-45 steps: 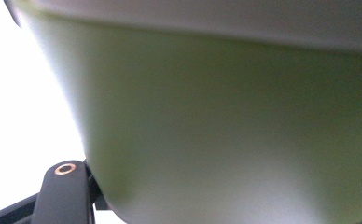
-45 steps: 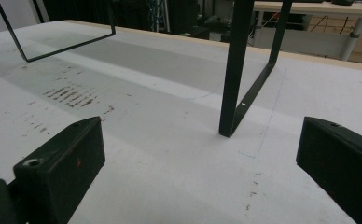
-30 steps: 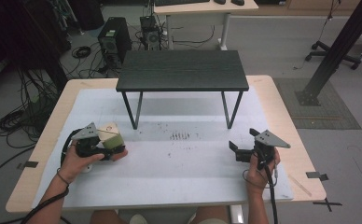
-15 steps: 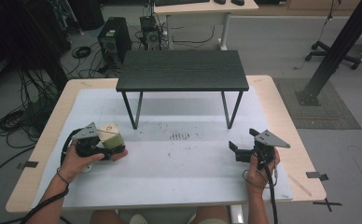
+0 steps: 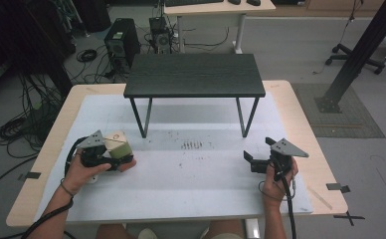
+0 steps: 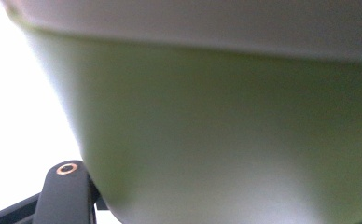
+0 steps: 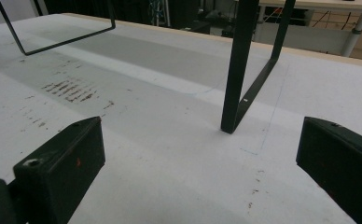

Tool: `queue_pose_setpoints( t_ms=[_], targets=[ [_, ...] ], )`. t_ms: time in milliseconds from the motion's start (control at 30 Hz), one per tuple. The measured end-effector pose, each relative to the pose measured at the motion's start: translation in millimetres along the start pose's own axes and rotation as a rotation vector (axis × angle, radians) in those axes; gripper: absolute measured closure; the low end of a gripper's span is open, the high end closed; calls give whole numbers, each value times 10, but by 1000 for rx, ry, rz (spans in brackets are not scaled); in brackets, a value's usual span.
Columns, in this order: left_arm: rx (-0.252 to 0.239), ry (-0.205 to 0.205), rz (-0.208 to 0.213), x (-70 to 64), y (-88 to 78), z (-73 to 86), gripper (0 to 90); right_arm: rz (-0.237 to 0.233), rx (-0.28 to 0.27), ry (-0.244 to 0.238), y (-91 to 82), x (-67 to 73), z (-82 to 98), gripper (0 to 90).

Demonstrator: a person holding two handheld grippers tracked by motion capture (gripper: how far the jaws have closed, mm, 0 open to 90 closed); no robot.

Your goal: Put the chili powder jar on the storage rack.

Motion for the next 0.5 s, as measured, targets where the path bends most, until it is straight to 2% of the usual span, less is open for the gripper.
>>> queue_pose_setpoints(
  t_ms=[500],
  targets=[
    [12,21,-3,-4,-3,-11,293,-1,8,-1,5,2,3,11]
  ],
)
Point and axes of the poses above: each handheld gripper's, and its own axes: y roughly forward along the jaws, z roughly out of its underside, x roughly to its left, the point moved 6 cm from there along y, roughly forward along the jaws, and after that the axes turned 14 degrees about -z, right-handed, at the moved point
